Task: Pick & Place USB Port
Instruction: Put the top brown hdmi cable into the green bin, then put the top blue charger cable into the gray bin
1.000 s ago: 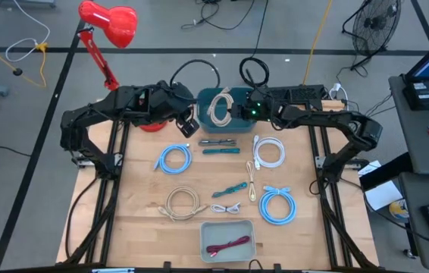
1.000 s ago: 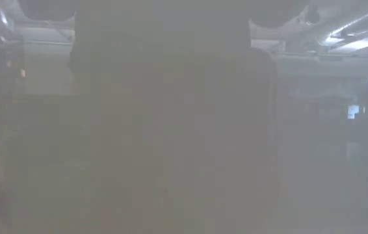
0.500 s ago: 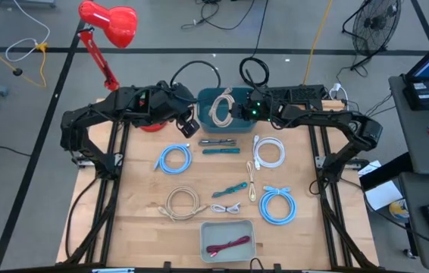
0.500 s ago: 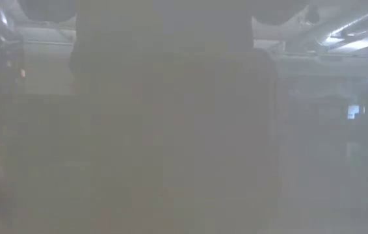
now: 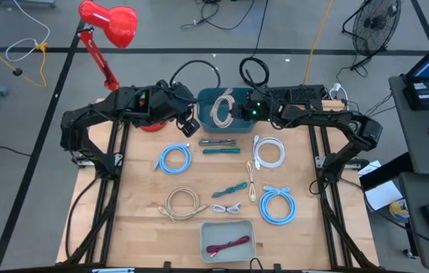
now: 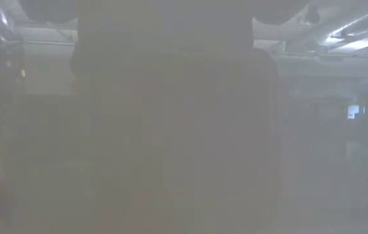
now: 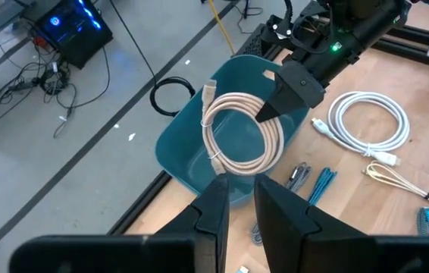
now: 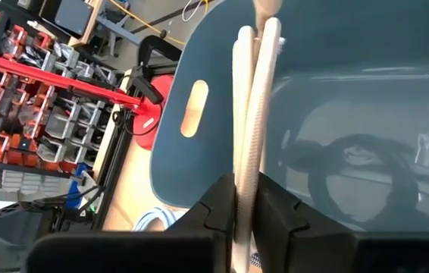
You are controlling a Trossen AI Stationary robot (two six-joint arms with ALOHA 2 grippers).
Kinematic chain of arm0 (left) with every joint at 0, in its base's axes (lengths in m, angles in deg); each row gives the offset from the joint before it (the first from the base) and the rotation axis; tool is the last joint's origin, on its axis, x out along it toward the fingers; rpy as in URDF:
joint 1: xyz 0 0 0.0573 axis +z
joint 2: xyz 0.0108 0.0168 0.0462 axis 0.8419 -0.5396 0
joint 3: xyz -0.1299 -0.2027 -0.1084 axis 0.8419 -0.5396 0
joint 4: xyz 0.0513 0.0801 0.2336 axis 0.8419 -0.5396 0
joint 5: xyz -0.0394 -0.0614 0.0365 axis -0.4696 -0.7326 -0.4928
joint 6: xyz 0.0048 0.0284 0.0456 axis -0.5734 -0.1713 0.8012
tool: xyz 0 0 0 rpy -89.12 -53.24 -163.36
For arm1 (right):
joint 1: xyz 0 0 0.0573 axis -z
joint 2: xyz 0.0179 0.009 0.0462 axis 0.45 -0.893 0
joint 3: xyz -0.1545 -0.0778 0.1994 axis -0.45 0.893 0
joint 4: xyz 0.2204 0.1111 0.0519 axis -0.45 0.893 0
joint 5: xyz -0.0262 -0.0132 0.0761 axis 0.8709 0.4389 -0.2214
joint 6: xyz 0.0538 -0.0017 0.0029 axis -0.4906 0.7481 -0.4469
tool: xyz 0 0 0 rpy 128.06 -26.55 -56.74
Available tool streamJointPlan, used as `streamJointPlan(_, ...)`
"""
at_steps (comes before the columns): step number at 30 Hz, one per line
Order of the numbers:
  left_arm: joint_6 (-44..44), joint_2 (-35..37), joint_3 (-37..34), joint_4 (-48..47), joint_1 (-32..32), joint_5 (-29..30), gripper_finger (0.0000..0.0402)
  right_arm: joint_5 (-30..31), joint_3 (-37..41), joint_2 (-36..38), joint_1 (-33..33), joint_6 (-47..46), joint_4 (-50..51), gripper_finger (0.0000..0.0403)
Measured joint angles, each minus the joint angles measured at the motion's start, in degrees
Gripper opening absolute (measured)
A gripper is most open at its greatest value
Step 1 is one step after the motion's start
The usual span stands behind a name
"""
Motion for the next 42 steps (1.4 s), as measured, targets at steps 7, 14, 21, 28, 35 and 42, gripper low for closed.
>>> streamJointPlan(7,-1.01,0.0,0.0,0.09,-0.74,0.0,0.0067,-0.01,0.0,0.0,0.04,1.31,0.27,0.0065)
streamJointPlan(14,-1.71,-0.02,0.0,0.09,-1.47,0.02,0.0067,-1.49,0.0,0.02,0.04,3.02,0.24,0.0092)
streamJointPlan(21,-2.12,-0.02,0.0,0.07,-1.54,0.04,0.0067,-1.59,0.0,0.02,0.02,3.47,0.27,0.0115)
streamJointPlan(28,-1.85,-0.02,0.0,0.07,-1.54,0.05,0.0067,-6.46,0.0,0.02,0.0,2.01,-1.42,0.0134)
streamJointPlan(35,-1.2,-0.02,0.0,0.07,-1.54,0.46,0.0067,-10.86,0.02,0.85,0.0,0.48,-3.6,0.0135)
streamJointPlan(42,0.1,-0.04,0.0,0.43,-1.45,0.59,0.0067,-15.72,0.02,3.42,0.22,0.4,-11.33,0.0134)
